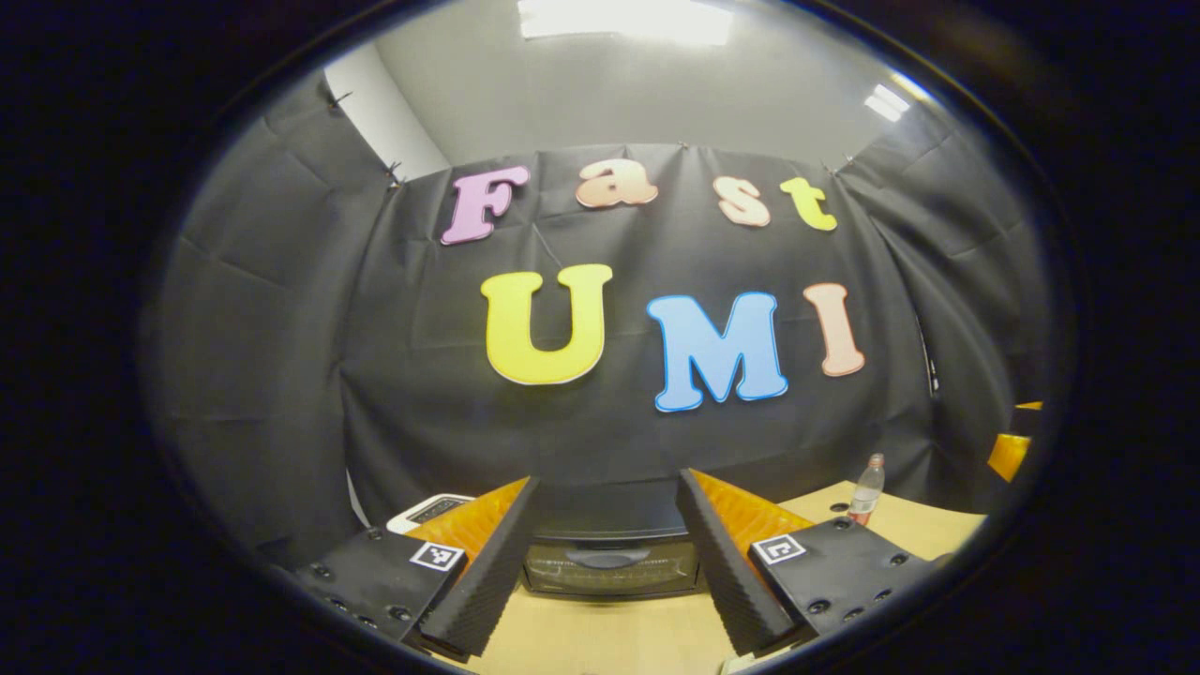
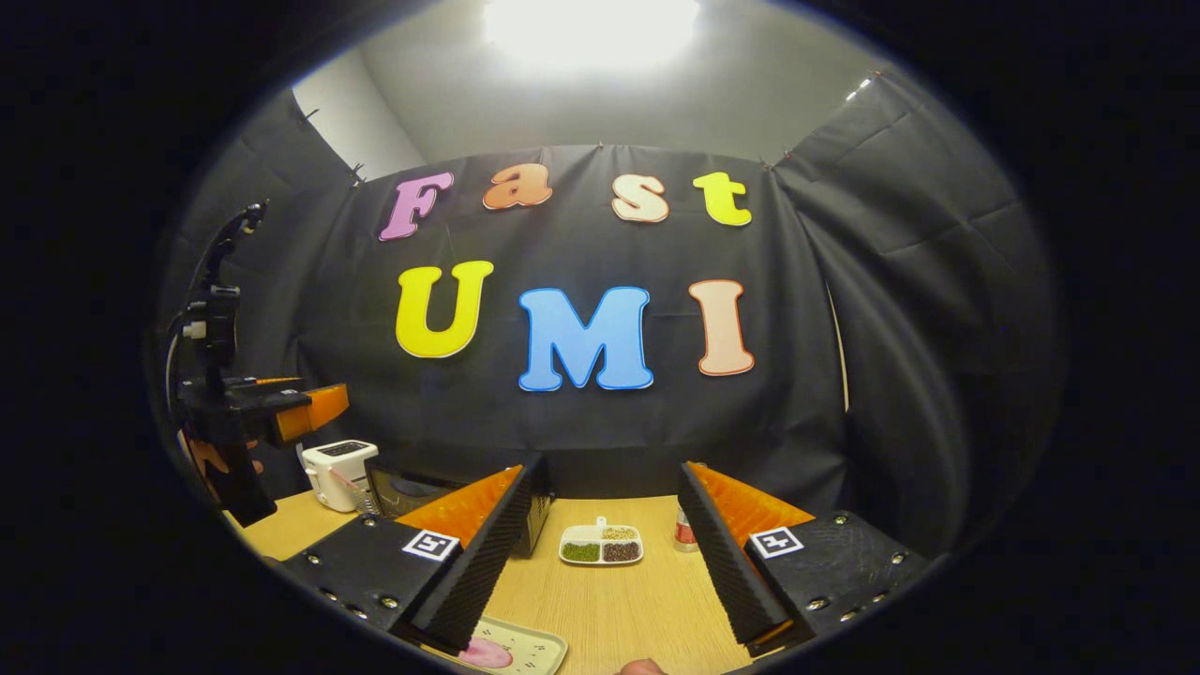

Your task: Open the electric oven with the left hand, put the food in, and close the electric oven.

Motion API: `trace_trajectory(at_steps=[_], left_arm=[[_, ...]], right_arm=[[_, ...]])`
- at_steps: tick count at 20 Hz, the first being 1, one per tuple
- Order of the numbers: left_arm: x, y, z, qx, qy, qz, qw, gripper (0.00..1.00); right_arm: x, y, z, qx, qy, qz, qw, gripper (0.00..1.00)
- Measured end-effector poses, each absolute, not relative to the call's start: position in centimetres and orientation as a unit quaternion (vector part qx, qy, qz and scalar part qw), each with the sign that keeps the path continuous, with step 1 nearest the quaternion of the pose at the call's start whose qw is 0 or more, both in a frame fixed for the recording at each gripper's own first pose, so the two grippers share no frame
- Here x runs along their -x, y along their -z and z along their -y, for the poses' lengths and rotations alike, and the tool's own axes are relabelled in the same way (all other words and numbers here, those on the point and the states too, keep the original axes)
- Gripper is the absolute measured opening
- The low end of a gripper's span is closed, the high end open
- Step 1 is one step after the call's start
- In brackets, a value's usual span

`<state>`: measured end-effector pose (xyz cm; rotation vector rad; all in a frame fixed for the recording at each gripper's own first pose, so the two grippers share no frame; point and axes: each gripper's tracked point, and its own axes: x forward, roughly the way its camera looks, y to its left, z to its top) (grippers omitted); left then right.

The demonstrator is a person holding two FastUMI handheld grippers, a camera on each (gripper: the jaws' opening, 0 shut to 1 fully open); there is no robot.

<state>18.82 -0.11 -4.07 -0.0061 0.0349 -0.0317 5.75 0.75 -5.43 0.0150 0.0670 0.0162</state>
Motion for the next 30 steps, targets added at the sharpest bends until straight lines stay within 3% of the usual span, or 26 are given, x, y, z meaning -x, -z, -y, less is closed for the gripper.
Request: trace_trajectory(at_steps=[9, 13, 14, 17, 20, 24, 28, 30], left_arm=[[-26.6, 11.9, -0.5, 0.015, 0.055, -0.067, 0.996, 0.93], [-29.4, 14.5, -0.1, 0.012, 0.071, -0.079, 0.994, 1.00], [-30.0, 15.0, 0.1, 0.011, 0.076, -0.082, 0.994, 0.96], [-31.6, 17.2, 0.6, 0.005, 0.086, -0.093, 0.992, 1.00], [-33.3, 19.1, 0.8, 0.004, 0.087, -0.100, 0.991, 0.93], [-34.9, 22.4, 0.6, 0.006, 0.079, -0.122, 0.989, 1.00], [-35.5, 24.8, 0.9, 0.018, 0.076, -0.142, 0.987, 0.96], [-35.2, 25.3, 0.9, 0.014, 0.071, -0.142, 0.987, 1.00]], right_arm=[[-7.9, 7.2, -2.0, 0.013, 0.041, -0.056, 0.998, 0.97], [-8.2, 8.0, -2.2, 0.014, 0.063, -0.067, 0.996, 0.97], [-8.3, 8.1, -2.2, 0.014, 0.068, -0.067, 0.995, 0.97], [-8.7, 8.6, -2.0, 0.020, 0.083, -0.074, 0.994, 0.97], [-8.8, 9.0, -2.1, 0.023, 0.089, -0.083, 0.992, 0.97], [-8.8, 8.3, -1.9, 0.040, 0.098, -0.074, 0.992, 0.97], [-8.6, 8.2, -1.7, 0.043, 0.093, -0.073, 0.992, 0.97], [-8.5, 8.2, -1.5, 0.040, 0.095, -0.075, 0.992, 0.97]])
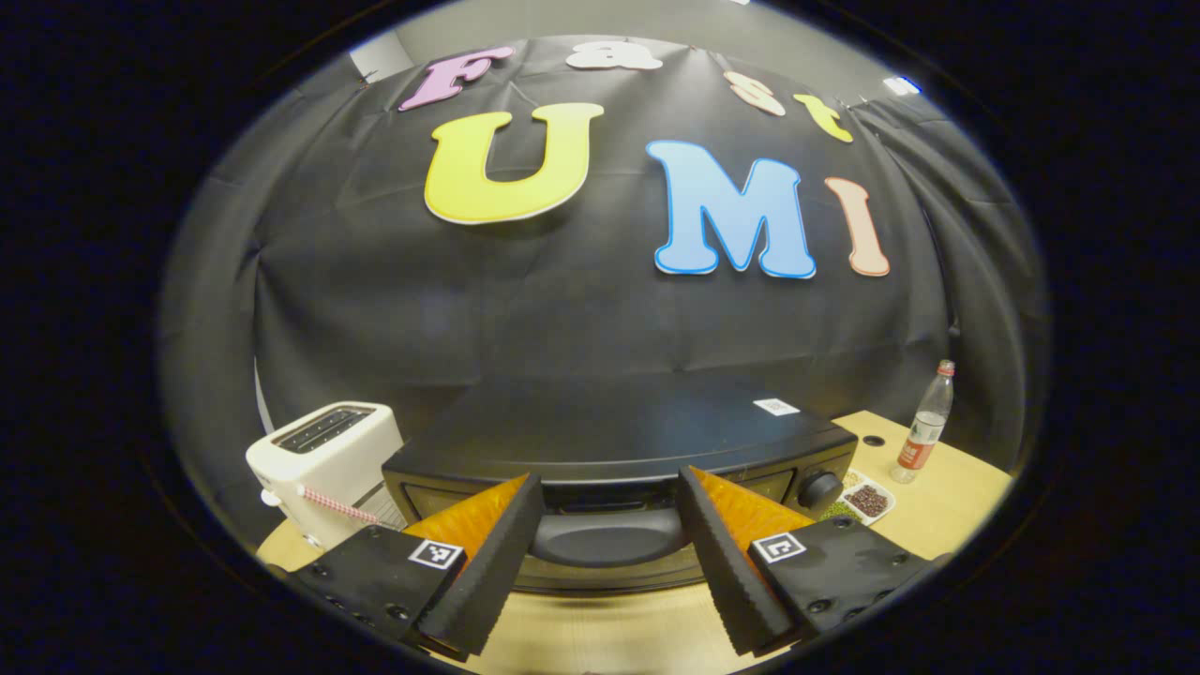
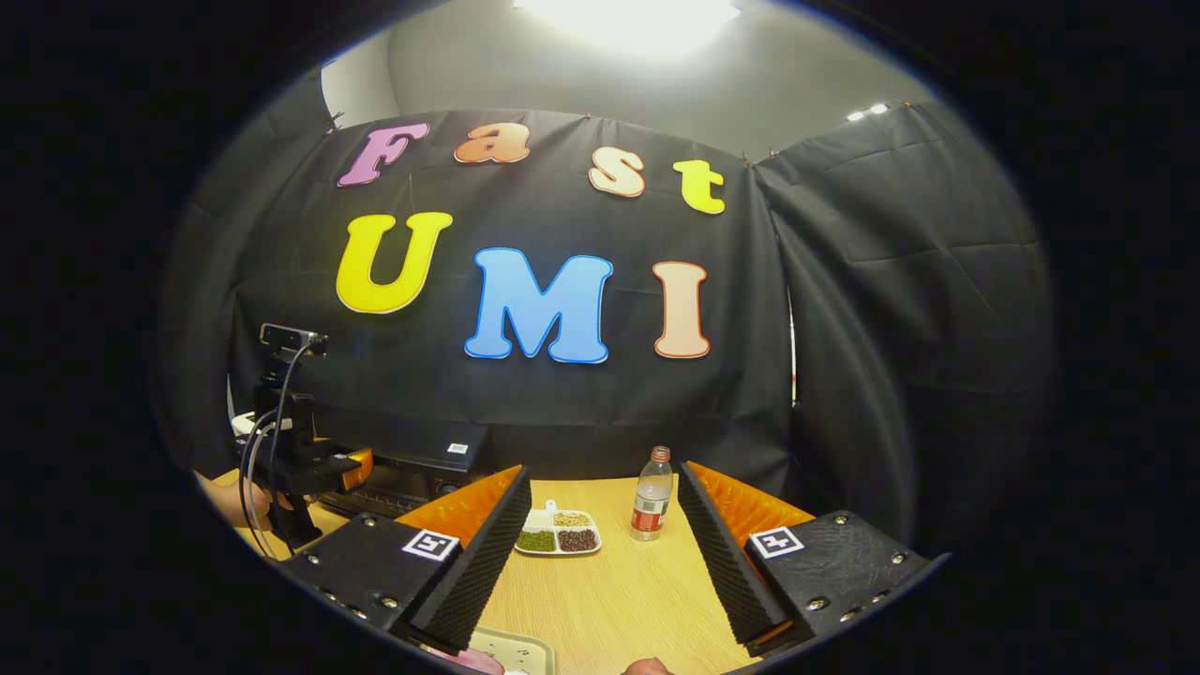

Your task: Open the electric oven with the left hand, put the food in, and close the electric oven.

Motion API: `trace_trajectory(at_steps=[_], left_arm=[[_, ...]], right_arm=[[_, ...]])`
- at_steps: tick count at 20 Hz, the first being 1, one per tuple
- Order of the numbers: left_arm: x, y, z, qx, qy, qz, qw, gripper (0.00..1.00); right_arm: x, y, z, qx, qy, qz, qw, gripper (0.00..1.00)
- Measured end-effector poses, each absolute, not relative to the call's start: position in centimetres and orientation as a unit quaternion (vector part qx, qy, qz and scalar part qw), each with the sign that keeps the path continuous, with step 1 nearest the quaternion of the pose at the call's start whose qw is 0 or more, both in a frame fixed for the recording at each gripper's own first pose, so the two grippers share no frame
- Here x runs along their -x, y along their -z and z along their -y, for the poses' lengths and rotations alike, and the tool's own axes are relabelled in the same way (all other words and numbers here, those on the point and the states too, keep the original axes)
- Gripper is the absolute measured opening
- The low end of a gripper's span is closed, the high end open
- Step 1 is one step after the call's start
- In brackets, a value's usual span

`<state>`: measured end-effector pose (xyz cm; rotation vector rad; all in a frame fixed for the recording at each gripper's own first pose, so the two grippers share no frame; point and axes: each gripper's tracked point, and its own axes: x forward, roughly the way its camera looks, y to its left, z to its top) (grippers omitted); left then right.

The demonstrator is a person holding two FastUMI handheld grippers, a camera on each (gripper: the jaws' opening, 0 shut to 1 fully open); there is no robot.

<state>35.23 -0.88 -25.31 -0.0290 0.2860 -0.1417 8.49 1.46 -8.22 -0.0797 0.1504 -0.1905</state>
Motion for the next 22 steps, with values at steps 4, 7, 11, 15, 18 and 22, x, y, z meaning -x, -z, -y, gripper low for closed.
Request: trace_trajectory(at_steps=[4, 7, 11, 15, 18, 22], left_arm=[[-34.7, 25.4, 0.8, 0.012, 0.061, -0.134, 0.989, 0.96], [-33.7, 25.4, 0.8, 0.011, 0.056, -0.136, 0.989, 0.91], [-31.1, 25.8, 0.7, 0.008, 0.052, -0.144, 0.988, 1.00], [-28.7, 26.8, 0.6, 0.001, 0.047, -0.158, 0.986, 0.96], [-27.3, 27.6, 0.6, -0.006, 0.042, -0.168, 0.985, 0.91], [-25.6, 28.8, 0.6, -0.009, 0.037, -0.181, 0.983, 1.00]], right_arm=[[-8.4, 8.0, -1.2, 0.047, 0.091, -0.074, 0.992, 0.97], [-8.2, 7.7, -1.2, 0.047, 0.083, -0.072, 0.993, 0.97], [-8.0, 8.0, -1.0, 0.042, 0.072, -0.074, 0.994, 0.97], [-7.8, 7.9, -1.1, 0.039, 0.057, -0.076, 0.995, 0.97], [-7.6, 8.1, -1.1, 0.038, 0.044, -0.079, 0.995, 0.97], [-7.0, 8.4, -0.8, 0.037, 0.033, -0.086, 0.995, 0.97]])
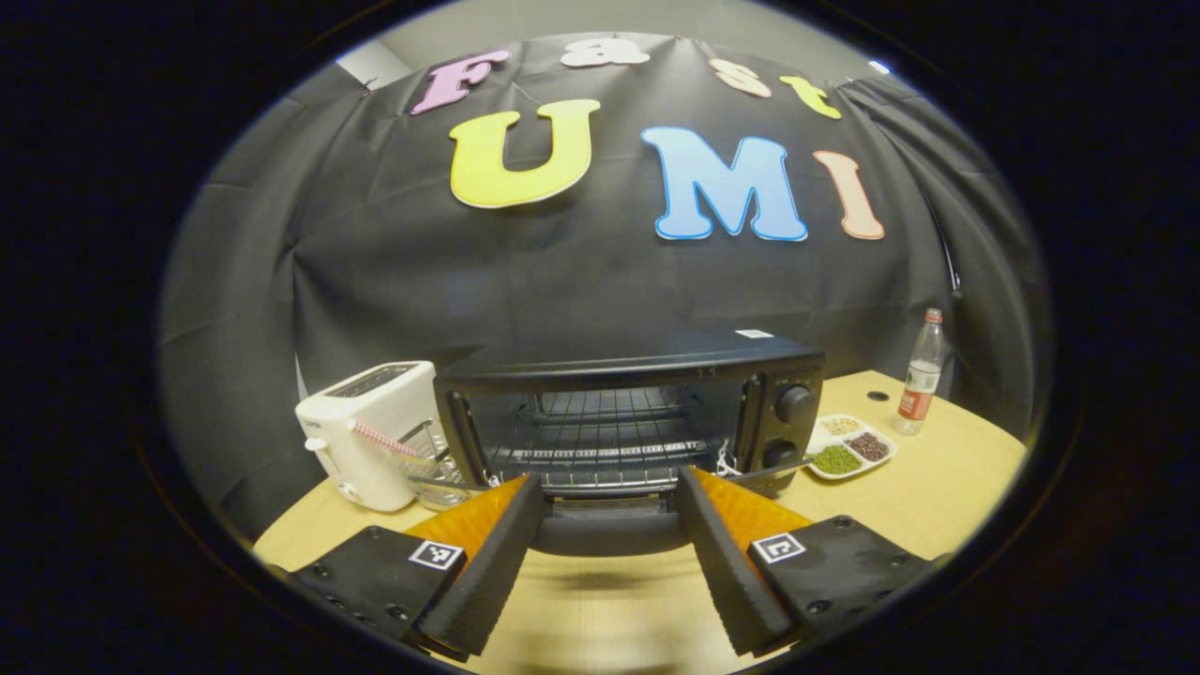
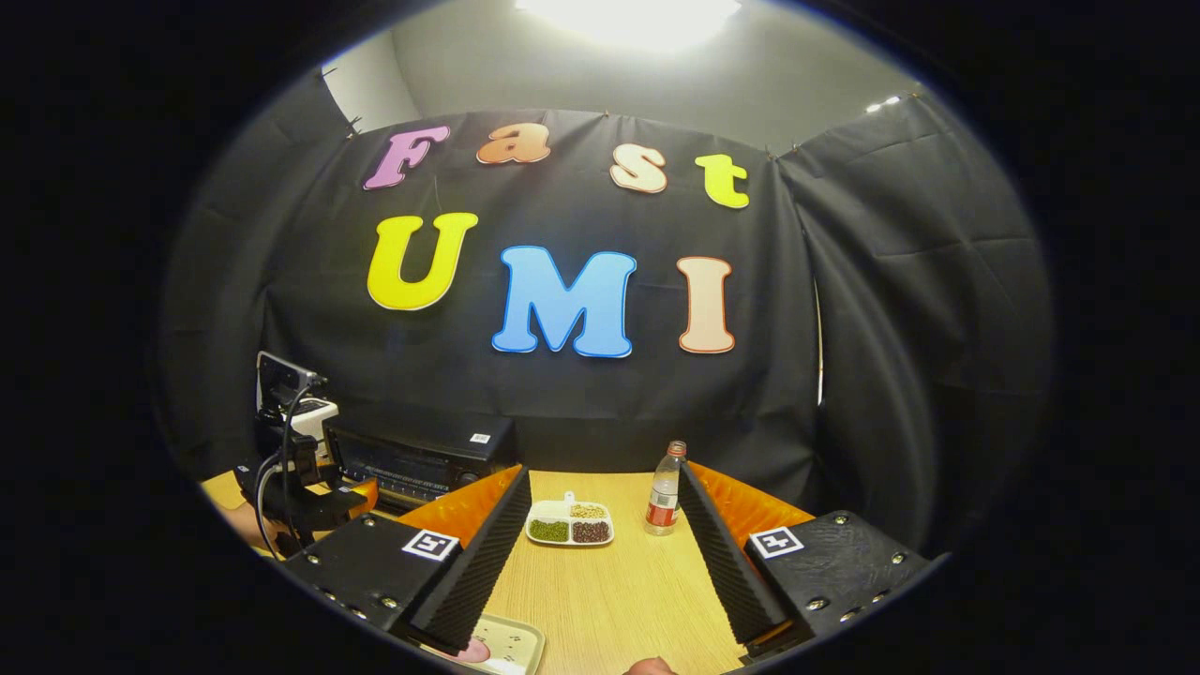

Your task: Open the electric oven with the left hand, put the food in, and close the electric oven.

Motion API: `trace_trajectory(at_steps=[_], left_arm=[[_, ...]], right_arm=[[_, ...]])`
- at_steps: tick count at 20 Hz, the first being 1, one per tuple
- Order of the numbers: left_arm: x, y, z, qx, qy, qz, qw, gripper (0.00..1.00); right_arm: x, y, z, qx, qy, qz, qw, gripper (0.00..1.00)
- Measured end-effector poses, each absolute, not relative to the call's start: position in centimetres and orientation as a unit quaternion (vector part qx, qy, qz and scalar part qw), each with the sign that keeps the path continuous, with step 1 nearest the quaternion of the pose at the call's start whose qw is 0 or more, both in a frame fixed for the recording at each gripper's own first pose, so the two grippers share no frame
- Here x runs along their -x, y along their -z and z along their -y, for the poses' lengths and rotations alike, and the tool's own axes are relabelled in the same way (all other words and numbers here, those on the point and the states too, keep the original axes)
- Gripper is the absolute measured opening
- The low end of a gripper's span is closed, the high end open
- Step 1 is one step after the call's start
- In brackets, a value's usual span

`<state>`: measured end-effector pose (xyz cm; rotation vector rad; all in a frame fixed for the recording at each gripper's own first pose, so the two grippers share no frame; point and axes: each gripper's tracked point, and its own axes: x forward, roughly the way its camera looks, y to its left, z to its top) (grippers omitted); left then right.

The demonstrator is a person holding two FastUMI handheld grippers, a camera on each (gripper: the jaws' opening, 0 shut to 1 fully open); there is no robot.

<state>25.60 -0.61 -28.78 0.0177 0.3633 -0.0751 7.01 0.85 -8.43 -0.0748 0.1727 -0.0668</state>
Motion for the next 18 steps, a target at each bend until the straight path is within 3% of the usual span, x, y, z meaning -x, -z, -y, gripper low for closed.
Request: trace_trajectory(at_steps=[2, 4, 6, 7, 8, 12, 13, 18], left_arm=[[-24.9, 29.2, 0.7, -0.008, 0.036, -0.186, 0.982, 0.96], [-24.3, 29.8, 0.7, -0.010, 0.035, -0.192, 0.981, 1.00], [-23.7, 30.4, 0.7, -0.008, 0.034, -0.201, 0.979, 0.96], [-23.3, 30.9, 0.7, -0.006, 0.034, -0.205, 0.978, 1.00], [-22.9, 31.4, 0.8, -0.005, 0.034, -0.211, 0.977, 0.96], [-21.3, 33.4, 0.9, -0.006, 0.033, -0.237, 0.971, 0.96], [-20.9, 34.0, 0.8, -0.009, 0.032, -0.242, 0.970, 1.00], [-19.3, 33.9, 1.6, 0.014, 0.035, -0.244, 0.969, 0.96]], right_arm=[[-6.7, 8.8, -0.7, 0.037, 0.030, -0.092, 0.995, 0.97], [-6.5, 9.0, -0.6, 0.036, 0.026, -0.098, 0.994, 0.97], [-6.2, 9.3, -0.5, 0.036, 0.022, -0.103, 0.994, 0.97], [-6.1, 9.4, -0.5, 0.037, 0.020, -0.105, 0.994, 0.97], [-6.1, 9.5, -0.4, 0.038, 0.018, -0.108, 0.993, 0.97], [-5.9, 9.7, -0.6, 0.038, 0.008, -0.113, 0.993, 0.97], [-5.8, 9.8, -0.7, 0.038, 0.005, -0.115, 0.993, 0.97], [-5.6, 10.1, -1.8, 0.027, -0.018, -0.123, 0.992, 0.97]])
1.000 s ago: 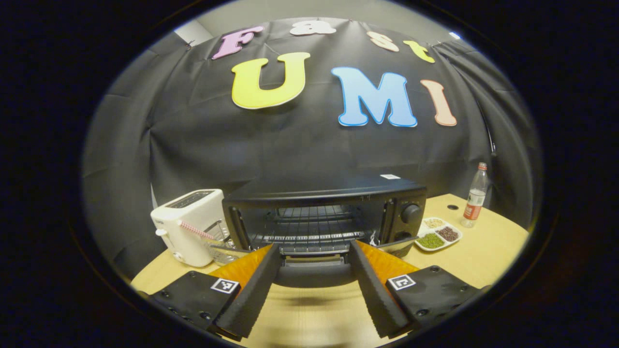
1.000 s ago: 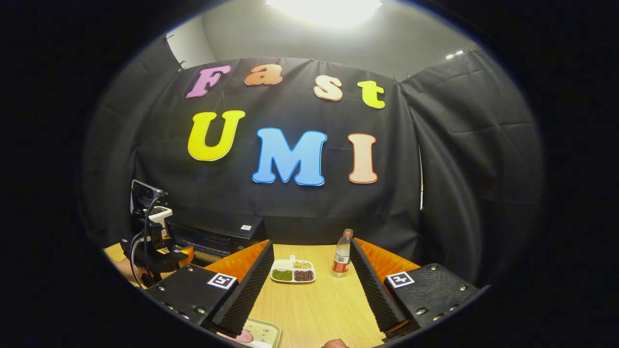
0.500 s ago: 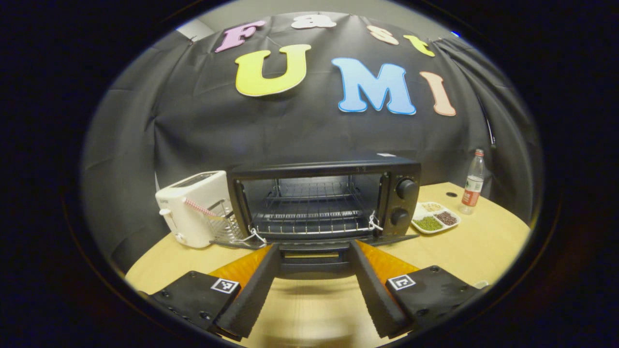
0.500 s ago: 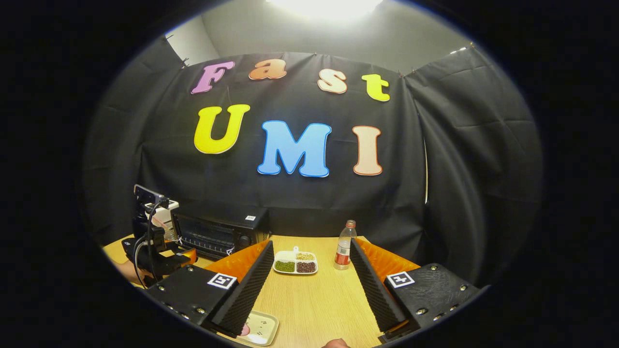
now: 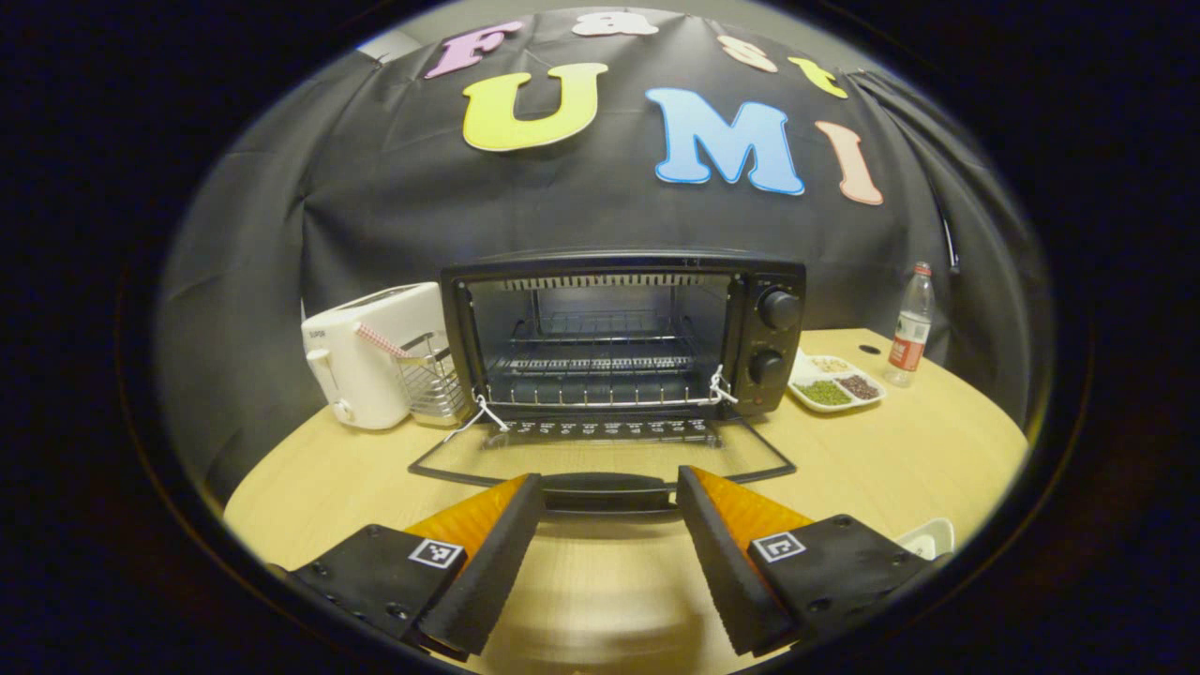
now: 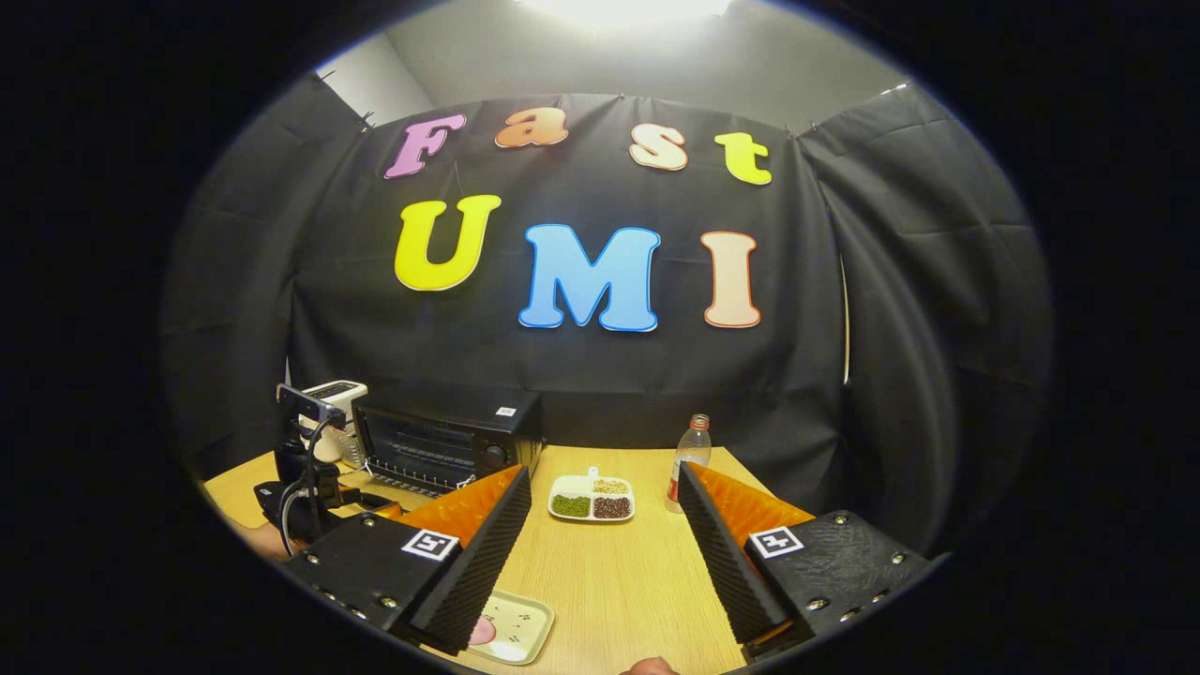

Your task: Open the electric oven with the left hand, put the food in, and close the electric oven.

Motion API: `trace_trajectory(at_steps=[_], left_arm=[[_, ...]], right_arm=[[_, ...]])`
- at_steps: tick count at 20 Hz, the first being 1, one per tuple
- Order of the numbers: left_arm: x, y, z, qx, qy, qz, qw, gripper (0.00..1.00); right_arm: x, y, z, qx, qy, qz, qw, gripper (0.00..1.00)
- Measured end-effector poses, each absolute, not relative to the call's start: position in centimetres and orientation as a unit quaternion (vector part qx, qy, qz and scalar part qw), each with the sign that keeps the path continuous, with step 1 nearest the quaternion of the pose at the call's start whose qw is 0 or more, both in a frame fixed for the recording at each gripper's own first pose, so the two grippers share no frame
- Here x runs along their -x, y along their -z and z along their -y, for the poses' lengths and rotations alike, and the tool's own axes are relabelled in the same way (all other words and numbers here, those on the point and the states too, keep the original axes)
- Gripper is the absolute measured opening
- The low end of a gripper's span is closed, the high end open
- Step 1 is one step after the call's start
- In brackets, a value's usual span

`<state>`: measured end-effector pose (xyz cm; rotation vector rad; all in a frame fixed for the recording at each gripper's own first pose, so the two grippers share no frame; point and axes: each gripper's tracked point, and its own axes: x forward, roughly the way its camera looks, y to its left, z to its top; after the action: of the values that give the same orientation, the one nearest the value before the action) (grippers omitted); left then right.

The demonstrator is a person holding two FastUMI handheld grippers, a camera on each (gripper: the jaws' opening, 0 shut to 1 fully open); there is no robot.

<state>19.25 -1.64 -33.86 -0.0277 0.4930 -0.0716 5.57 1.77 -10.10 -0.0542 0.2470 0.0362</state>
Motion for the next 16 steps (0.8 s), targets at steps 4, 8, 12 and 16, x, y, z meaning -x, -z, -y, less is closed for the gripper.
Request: trace_trajectory(at_steps=[4, 8, 12, 16], left_arm=[[-17.7, 29.4, 2.0, 0.022, 0.038, -0.208, 0.977, 0.91], [-16.2, 24.0, 1.4, 0.031, 0.032, -0.170, 0.984, 1.00], [-14.2, 18.4, -0.1, 0.025, 0.016, -0.128, 0.991, 0.96], [-11.4, 13.8, -2.0, 0.009, -0.003, -0.095, 0.995, 0.96]], right_arm=[[-5.7, 10.8, -2.8, 0.016, -0.046, -0.133, 0.990, 0.97], [-5.4, 12.2, -4.0, -0.014, -0.081, -0.159, 0.984, 0.97], [-4.7, 14.9, -5.6, -0.055, -0.118, -0.214, 0.968, 0.97], [-3.5, 17.3, -6.5, -0.091, -0.149, -0.264, 0.949, 0.98]])
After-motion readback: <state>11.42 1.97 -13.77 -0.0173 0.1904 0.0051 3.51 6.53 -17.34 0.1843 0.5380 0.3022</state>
